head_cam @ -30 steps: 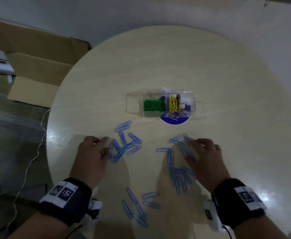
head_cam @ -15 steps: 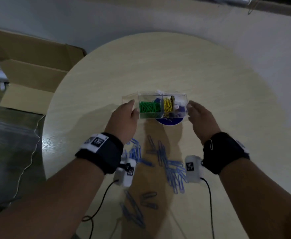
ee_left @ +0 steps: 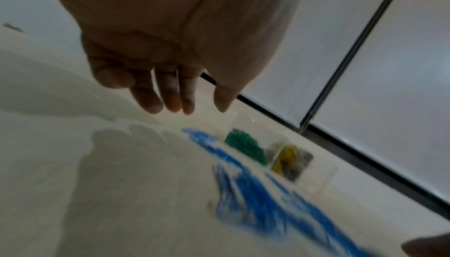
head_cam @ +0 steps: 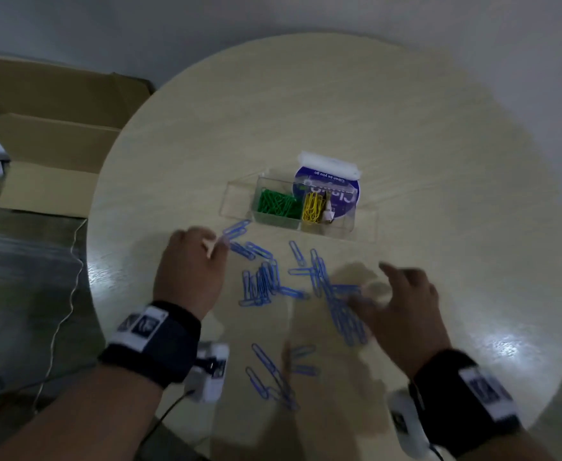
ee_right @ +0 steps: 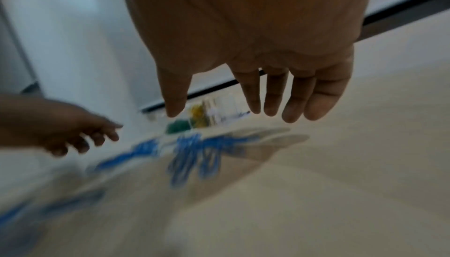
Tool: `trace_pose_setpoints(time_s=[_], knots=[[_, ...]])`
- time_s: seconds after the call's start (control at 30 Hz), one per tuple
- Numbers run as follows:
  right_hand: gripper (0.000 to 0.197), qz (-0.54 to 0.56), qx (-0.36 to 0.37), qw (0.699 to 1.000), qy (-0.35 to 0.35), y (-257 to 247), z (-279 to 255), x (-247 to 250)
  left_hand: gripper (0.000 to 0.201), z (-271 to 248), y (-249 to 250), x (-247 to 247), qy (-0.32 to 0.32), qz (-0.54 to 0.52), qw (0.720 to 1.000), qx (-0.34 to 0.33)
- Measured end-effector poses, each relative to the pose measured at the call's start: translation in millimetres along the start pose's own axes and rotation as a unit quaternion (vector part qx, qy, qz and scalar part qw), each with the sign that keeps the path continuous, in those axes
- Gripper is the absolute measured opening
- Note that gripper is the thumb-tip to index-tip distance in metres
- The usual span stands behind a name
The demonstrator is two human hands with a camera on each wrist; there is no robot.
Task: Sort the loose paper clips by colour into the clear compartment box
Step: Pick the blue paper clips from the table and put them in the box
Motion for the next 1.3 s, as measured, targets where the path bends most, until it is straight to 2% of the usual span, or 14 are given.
trace_pose_setpoints(time_s=[0.03, 0.1, 0.27, 0.33, 0.5, 0.57, 0.63, 0.73, 0.8, 1.0, 1.17, 1.3], knots=[[0.088, -0.036, 0.004, 0.999, -0.022, 4, -14, -2, 0.033, -13, -4, -1, -0.032, 0.021, 0.999, 0.031], [0.08, -0.066, 0.031, 0.996, -0.046, 7, -33, -10, 0.046, -35, -1, -11, -0.098, 0.053, 0.992, 0.057], [0.047, -0.049, 0.102, 0.993, -0.038, -3, -33, -27, 0.061, -43, 32, -35, -0.118, 0.124, 0.985, 0.0], [0.038, -0.044, 0.119, 0.991, -0.053, -5, -32, -34, 0.055, -37, 40, -39, -0.131, 0.138, 0.982, -0.015], [0.015, -0.03, 0.114, 0.992, -0.044, -9, -37, -33, 0.021, -29, 33, -39, -0.166, 0.102, 0.98, -0.04], [0.012, -0.036, 0.109, 0.992, -0.048, -10, -37, -29, 0.015, -27, 28, -36, -0.162, 0.084, 0.982, -0.041], [0.016, -0.049, 0.115, 0.99, -0.06, -9, -38, -25, 0.018, -25, 27, -33, -0.153, 0.068, 0.985, -0.037], [0.044, -0.083, 0.101, 0.988, -0.086, -1, -44, -18, 0.035, -24, 29, -31, -0.134, 0.067, 0.988, -0.038], [0.055, -0.106, 0.076, 0.986, -0.104, 4, -50, -14, 0.037, -24, 31, -32, -0.133, 0.101, 0.985, -0.052], [0.019, -0.085, 0.125, 0.981, -0.119, 2, -54, -33, 0.017, -16, 41, -40, -0.156, 0.167, 0.969, -0.099], [0.016, -0.068, 0.104, 0.985, -0.118, -5, -48, -32, 0.01, -13, 39, -38, -0.191, 0.142, 0.966, -0.099], [0.015, -0.053, 0.109, 0.984, -0.133, -5, -42, -31, 0.013, -12, 38, -36, -0.196, 0.197, 0.954, -0.114]])
Point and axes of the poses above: each hand's wrist, its own z-axis towards the middle knuckle, its own x-axis out of the back of the hand, y = z × x, the point moved 1 cm from there along z, towards the middle knuckle, and after that the axes turned 3 degrees about -x, right-handed, at the moved point
